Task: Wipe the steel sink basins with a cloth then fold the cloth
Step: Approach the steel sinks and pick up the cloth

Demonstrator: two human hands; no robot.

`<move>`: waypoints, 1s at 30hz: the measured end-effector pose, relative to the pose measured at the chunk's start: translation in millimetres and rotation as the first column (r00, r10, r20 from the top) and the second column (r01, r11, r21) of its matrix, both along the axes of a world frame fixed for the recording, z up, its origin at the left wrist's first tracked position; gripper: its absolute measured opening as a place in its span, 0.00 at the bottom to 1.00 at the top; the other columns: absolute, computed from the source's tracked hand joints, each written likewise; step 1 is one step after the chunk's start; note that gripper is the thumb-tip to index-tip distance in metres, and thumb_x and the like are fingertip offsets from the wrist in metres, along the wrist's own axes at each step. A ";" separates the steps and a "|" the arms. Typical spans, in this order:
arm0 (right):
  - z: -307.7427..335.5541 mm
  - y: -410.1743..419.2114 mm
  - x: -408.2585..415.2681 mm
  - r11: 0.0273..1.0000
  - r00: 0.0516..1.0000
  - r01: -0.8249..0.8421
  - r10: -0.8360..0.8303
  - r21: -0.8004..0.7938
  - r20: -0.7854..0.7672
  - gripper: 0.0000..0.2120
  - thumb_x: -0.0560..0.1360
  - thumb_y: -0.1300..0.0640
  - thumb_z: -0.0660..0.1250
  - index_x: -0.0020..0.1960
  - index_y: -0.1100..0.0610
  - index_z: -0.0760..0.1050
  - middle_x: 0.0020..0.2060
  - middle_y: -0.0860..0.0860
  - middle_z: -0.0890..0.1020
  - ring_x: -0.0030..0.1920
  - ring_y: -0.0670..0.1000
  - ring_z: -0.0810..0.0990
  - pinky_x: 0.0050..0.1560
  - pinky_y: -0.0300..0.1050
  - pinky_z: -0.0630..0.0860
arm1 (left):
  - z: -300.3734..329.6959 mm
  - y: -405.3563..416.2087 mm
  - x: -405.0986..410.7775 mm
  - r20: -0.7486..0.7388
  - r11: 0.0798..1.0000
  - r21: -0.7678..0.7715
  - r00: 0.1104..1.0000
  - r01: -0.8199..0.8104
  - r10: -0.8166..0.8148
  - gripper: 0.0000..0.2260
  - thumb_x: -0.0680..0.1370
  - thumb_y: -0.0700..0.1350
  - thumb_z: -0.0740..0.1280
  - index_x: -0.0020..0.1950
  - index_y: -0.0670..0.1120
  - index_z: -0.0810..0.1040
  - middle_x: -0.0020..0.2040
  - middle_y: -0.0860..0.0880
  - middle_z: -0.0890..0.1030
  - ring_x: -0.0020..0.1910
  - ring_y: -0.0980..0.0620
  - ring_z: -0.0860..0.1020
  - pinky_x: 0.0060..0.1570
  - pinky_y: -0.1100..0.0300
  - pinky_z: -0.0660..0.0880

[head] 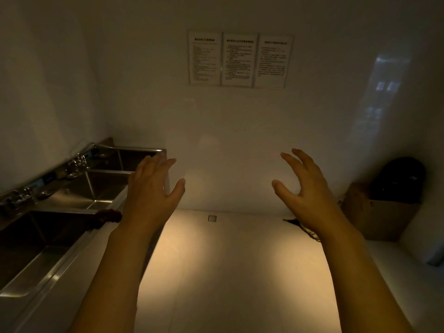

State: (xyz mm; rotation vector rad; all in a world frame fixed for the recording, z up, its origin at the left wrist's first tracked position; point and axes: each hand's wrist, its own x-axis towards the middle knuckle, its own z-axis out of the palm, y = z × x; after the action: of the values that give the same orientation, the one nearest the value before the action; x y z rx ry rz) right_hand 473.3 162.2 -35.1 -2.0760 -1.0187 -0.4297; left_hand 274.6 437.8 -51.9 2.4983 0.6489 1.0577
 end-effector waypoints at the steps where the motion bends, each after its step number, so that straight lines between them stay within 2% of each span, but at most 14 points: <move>1: -2.2 5.0 13.7 1.000 1.000 -0.006 0.006 0.003 -0.002 0.32 0.79 0.38 0.65 0.79 0.39 0.59 0.81 0.41 0.56 0.80 0.50 0.57 0.75 0.60 0.64 | 0.1 3.4 12.4 -0.009 1.000 0.009 1.000 -0.003 0.003 0.31 0.78 0.61 0.60 0.79 0.52 0.67 0.81 0.49 0.63 0.81 0.44 0.57 0.78 0.38 0.58; 6: -9.7 25.6 91.2 1.000 0.999 -0.030 0.030 0.002 -0.046 0.32 0.79 0.39 0.65 0.79 0.38 0.58 0.80 0.39 0.55 0.80 0.49 0.56 0.76 0.56 0.62 | 0.7 16.9 83.9 -0.052 1.000 0.021 0.999 -0.014 0.015 0.30 0.78 0.60 0.59 0.80 0.52 0.67 0.81 0.49 0.63 0.81 0.45 0.56 0.78 0.36 0.58; 12: -19.3 48.0 186.3 0.998 0.995 -0.056 0.055 -0.010 -0.089 0.32 0.79 0.38 0.65 0.79 0.37 0.58 0.80 0.38 0.55 0.80 0.50 0.57 0.72 0.62 0.69 | -1.7 28.7 166.6 -0.071 0.998 0.014 0.996 -0.060 0.060 0.30 0.78 0.60 0.60 0.79 0.52 0.67 0.81 0.48 0.64 0.81 0.44 0.58 0.77 0.38 0.59; 15: -30.7 57.4 226.2 0.996 0.992 -0.088 0.088 -0.003 -0.089 0.32 0.78 0.36 0.63 0.79 0.36 0.58 0.80 0.38 0.55 0.80 0.49 0.56 0.72 0.52 0.63 | -8.1 30.3 200.4 -0.086 0.997 0.013 0.994 -0.071 0.072 0.30 0.78 0.60 0.61 0.79 0.50 0.68 0.80 0.47 0.65 0.80 0.43 0.59 0.76 0.38 0.60; 17: -37.7 62.2 249.5 0.995 0.990 -0.096 0.096 0.002 -0.102 0.32 0.78 0.36 0.63 0.79 0.36 0.57 0.80 0.38 0.55 0.79 0.48 0.56 0.70 0.48 0.59 | -10.5 32.2 219.4 -0.096 0.996 0.029 0.991 -0.089 0.092 0.30 0.77 0.59 0.61 0.78 0.50 0.68 0.80 0.47 0.65 0.80 0.43 0.60 0.76 0.37 0.60; 21: -42.1 74.2 287.0 0.994 0.987 -0.113 0.113 0.007 -0.113 0.32 0.79 0.37 0.64 0.79 0.36 0.57 0.80 0.38 0.55 0.79 0.47 0.56 0.69 0.47 0.57 | -10.8 44.9 246.0 -0.118 0.988 0.083 0.983 -0.134 0.143 0.26 0.80 0.56 0.64 0.77 0.50 0.70 0.79 0.47 0.65 0.80 0.42 0.58 0.74 0.39 0.59; 24: -37.7 88.5 305.0 0.990 0.983 -0.135 0.138 0.027 -0.120 0.33 0.76 0.33 0.62 0.79 0.35 0.57 0.80 0.37 0.55 0.79 0.47 0.56 0.71 0.49 0.60 | -7.6 59.1 260.0 -0.106 0.983 0.081 0.979 -0.167 0.176 0.27 0.81 0.53 0.69 0.78 0.50 0.69 0.79 0.49 0.65 0.80 0.45 0.57 0.75 0.40 0.58; 30: -38.2 127.0 330.9 0.982 0.977 -0.187 0.189 0.027 -0.099 0.33 0.76 0.31 0.60 0.79 0.34 0.55 0.80 0.36 0.55 0.79 0.47 0.57 0.72 0.50 0.60 | -6.4 85.4 282.0 -0.105 0.977 0.071 0.972 -0.203 0.209 0.29 0.81 0.58 0.64 0.81 0.51 0.65 0.81 0.51 0.63 0.81 0.48 0.55 0.79 0.40 0.56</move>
State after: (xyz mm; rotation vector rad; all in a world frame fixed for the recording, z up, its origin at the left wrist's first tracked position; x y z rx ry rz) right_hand 804.2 289.1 -73.3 -1.9437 -1.1337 -0.2341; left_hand 556.6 523.3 -58.3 2.6011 0.9406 1.0258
